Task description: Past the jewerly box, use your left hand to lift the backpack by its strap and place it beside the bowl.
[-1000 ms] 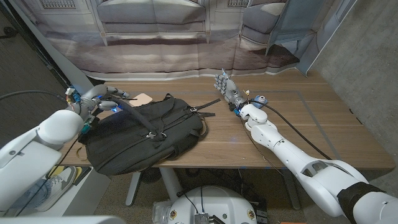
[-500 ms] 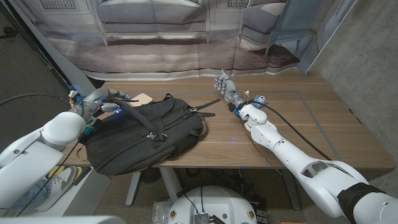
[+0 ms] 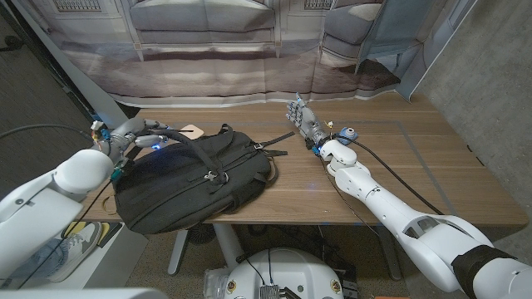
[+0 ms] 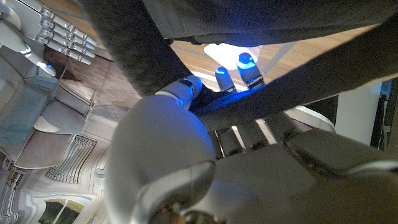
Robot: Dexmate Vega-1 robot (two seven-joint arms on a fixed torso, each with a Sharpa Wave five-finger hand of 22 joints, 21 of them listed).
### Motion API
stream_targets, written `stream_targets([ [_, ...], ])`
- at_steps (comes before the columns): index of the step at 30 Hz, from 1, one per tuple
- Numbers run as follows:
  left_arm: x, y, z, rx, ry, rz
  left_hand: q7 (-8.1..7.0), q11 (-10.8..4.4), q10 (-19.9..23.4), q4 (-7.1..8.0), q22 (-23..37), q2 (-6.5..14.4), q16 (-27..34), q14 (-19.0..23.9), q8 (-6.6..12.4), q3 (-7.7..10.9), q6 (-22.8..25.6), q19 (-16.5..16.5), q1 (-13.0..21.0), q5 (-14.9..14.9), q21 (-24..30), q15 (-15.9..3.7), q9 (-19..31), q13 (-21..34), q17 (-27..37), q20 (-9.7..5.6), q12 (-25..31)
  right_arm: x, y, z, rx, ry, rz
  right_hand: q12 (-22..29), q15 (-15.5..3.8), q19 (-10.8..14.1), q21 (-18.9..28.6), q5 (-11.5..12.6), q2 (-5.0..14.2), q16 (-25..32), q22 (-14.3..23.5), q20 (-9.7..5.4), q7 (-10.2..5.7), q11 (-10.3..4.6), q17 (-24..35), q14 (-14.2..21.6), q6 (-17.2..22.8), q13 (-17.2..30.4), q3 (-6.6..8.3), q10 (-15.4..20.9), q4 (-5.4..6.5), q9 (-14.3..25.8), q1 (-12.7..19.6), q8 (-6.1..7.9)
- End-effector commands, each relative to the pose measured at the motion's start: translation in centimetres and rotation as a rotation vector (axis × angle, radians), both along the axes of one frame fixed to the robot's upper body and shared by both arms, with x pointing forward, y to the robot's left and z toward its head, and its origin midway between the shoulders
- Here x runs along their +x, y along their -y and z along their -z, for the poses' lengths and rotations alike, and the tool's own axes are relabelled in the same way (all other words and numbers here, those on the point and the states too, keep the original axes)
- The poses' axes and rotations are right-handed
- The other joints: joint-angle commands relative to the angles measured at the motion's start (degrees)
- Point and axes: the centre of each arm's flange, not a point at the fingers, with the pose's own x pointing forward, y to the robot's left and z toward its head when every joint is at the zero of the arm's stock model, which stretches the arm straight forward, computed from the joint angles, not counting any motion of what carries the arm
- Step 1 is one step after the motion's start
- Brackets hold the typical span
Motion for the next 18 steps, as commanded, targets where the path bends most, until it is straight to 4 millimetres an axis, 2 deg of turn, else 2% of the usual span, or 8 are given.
stream_targets([
  [1, -0.22, 0.11, -0.12, -0.010, -0.024, 0.009, -0.09, 0.39, -0.8, 1.94, 0.1, -0.9, -2.0, -2.4, -0.19, -0.87, -1.1, -2.5, -3.7, -3.7, -2.3, -0.96, -0.2, -1.1, -1.5, 1.66, -0.3, 0.21, 0.03, -0.11, -0.003, -0.001, -0.004, 0.1, 0.17, 0.3, 0.1, 0.1, 0.17, 0.0, 0.2, -0.39, -0.17, 0.13, 0.2, 0.1, 0.3, 0.3, -0.21, -0.2, 0.20, 0.1, 0.3, -0.32],
  [2, -0.19, 0.11, -0.06, -0.017, -0.019, 0.019, 0.12, 0.72, -1.2, 3.18, 0.1, -1.3, -2.6, -3.1, -0.29, -1.73, -1.6, -3.5, -6.1, -5.1, -3.3, -0.66, -0.4, -1.7, -2.1, 2.20, -0.4, 0.22, 0.05, -0.11, -0.005, -0.001, -0.006, 0.1, 0.16, 0.3, 0.1, 0.1, 0.17, 0.0, 0.2, -0.38, -0.16, 0.15, 0.2, 0.1, 0.3, 0.3, -0.21, -0.2, 0.20, 0.1, 0.3, -0.32],
  [5, -0.07, 0.04, -0.02, -0.017, -0.037, 0.008, -0.17, 0.96, -1.7, 4.25, 0.1, -1.3, -3.3, -4.4, -0.53, -2.30, -2.6, -5.2, -8.2, -6.4, -4.9, 0.01, -0.6, -2.5, -3.1, 3.45, -0.4, 0.27, 0.07, -0.08, -0.003, -0.004, -0.007, 0.1, 0.22, 0.3, 0.1, 0.1, 0.17, 0.0, 0.2, -0.36, -0.19, 0.18, 0.2, 0.0, 0.3, 0.3, -0.21, -0.2, 0.20, 0.1, 0.4, -0.31],
  [7, -0.09, 0.01, 0.14, -0.030, -0.032, 0.024, 0.09, 1.30, -2.2, 5.77, 0.2, -1.1, -3.9, -5.9, -0.59, -3.22, -3.2, -6.5, -11.1, -7.1, -6.3, 0.37, -0.7, -3.2, -3.8, 4.42, -0.4, 0.31, 0.08, -0.06, -0.004, -0.004, -0.007, 0.1, 0.21, 0.3, 0.1, 0.1, 0.17, 0.0, 0.2, -0.36, -0.16, 0.24, 0.2, 0.0, 0.3, 0.3, -0.21, -0.1, 0.20, 0.1, 0.4, -0.32],
  [9, -0.24, 0.10, 0.09, -0.019, -0.032, 0.009, 0.49, 1.63, -2.5, 6.62, 0.2, -1.0, -4.2, -6.9, -0.72, -3.86, -3.9, -7.5, -13.1, -7.4, -7.4, 0.76, -0.8, -3.7, -4.4, 4.77, -0.4, 0.35, 0.07, -0.06, -0.007, -0.003, -0.008, 0.1, 0.19, 0.3, 0.1, 0.1, 0.17, 0.0, 0.2, -0.36, -0.17, 0.23, 0.2, 0.0, 0.3, 0.3, -0.21, -0.1, 0.20, 0.1, 0.4, -0.31],
  [15, -0.52, 0.21, 0.19, -0.024, -0.035, 0.017, -0.06, 3.07, -4.7, 7.02, 0.3, -1.3, -5.0, -10.4, -1.11, -5.22, -5.8, -11.4, -16.6, -7.4, -10.6, 1.21, -1.2, -5.3, -6.3, 6.36, -0.7, 0.36, 0.12, -0.14, -0.008, -0.001, -0.009, 0.2, 0.20, 0.3, 0.1, 0.1, 0.18, 0.0, 0.2, -0.40, -0.24, 0.13, 0.2, 0.1, 0.4, 0.3, -0.22, 0.0, 0.21, 0.1, 0.4, -0.30],
  [18, -0.51, 0.24, 0.25, -0.021, -0.035, 0.014, -0.43, 3.04, -6.8, 6.88, 0.3, -1.8, -5.2, -12.4, -1.72, -5.99, -8.2, -12.5, -18.0, -7.1, -12.0, 1.92, -1.6, -6.4, -7.4, 7.25, -1.1, 0.35, 0.18, -0.20, -0.007, 0.001, -0.009, 0.2, 0.22, 0.3, 0.1, 0.1, 0.18, 0.0, 0.2, -0.38, -0.25, 0.15, 0.2, 0.1, 0.4, 0.3, -0.23, -0.1, 0.21, 0.1, 0.4, -0.30],
])
